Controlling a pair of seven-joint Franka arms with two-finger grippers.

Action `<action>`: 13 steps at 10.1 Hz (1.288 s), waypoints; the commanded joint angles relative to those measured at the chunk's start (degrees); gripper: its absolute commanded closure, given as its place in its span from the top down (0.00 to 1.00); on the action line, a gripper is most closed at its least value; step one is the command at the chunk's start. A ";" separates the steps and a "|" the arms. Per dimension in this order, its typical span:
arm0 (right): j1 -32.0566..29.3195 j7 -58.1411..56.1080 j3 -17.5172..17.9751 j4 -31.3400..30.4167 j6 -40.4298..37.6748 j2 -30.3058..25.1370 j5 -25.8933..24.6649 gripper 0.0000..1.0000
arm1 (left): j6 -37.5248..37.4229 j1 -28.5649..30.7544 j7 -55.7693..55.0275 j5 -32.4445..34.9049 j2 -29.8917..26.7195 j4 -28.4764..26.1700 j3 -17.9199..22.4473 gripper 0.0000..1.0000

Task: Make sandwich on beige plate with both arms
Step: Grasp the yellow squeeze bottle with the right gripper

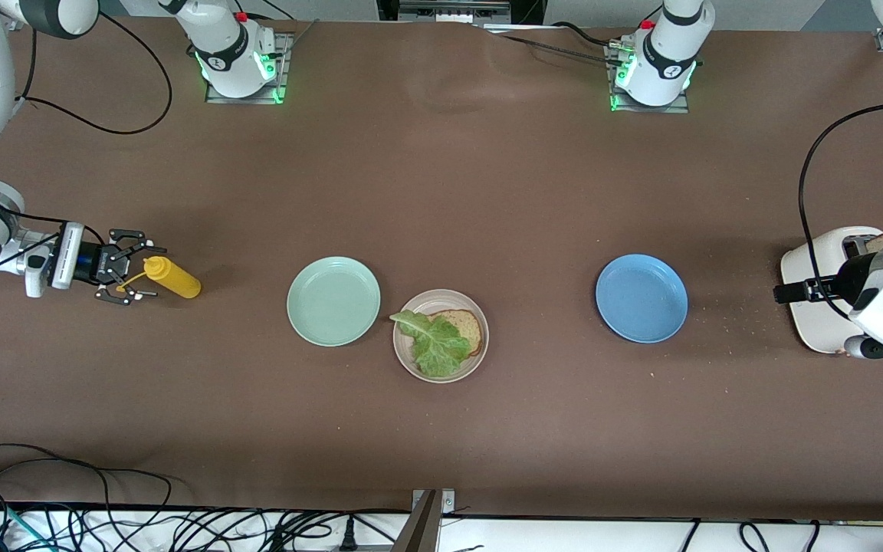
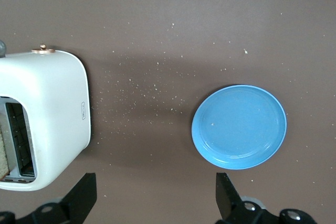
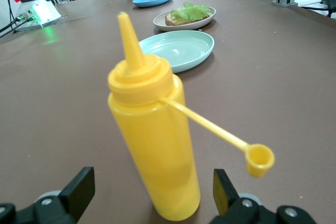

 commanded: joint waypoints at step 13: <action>12.41 6.23 6.96 7.74 16.62 -0.26 0.16 0.00 | -0.60 -0.26 0.21 1.75 -0.74 -0.56 0.00 1.00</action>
